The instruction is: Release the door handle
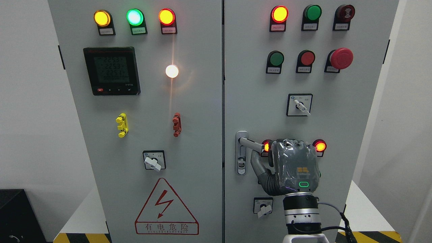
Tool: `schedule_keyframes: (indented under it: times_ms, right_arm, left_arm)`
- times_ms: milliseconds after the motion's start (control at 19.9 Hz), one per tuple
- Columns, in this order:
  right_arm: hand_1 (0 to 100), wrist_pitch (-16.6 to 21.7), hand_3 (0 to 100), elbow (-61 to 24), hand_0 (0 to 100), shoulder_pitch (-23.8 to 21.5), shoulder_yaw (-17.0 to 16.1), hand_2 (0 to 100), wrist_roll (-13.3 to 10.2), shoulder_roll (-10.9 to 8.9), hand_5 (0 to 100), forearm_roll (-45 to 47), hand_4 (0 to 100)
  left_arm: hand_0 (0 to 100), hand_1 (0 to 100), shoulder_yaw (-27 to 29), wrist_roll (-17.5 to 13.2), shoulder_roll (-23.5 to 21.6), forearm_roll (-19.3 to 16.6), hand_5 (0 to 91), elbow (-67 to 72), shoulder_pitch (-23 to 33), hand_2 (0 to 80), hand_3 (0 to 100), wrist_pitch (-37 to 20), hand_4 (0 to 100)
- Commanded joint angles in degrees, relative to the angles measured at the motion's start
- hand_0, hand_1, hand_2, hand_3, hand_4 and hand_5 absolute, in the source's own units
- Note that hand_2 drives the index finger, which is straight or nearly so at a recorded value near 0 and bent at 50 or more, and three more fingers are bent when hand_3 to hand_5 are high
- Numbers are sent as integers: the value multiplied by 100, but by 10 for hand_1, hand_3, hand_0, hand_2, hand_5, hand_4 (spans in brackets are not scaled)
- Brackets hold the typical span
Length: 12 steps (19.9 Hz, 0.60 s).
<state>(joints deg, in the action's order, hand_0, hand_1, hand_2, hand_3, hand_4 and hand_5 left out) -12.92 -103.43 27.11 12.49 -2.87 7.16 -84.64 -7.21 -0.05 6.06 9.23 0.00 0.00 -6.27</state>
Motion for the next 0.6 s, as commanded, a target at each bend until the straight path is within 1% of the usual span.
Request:
schedule_keyframes:
  times_ms: [0, 552]
  right_arm:
    - [409, 0, 1000, -2, 569, 22, -10, 925, 5, 5, 1000, 9, 1000]
    - [409, 9, 1000, -11, 568, 22, -10, 925, -12, -4, 1000, 9, 1000]
  left_arm:
    - [120, 556, 0, 5, 0, 0, 0, 167, -150, 0, 0, 3, 0]
    - [120, 556, 0, 5, 0, 0, 0, 167, -150, 0, 0, 3, 0]
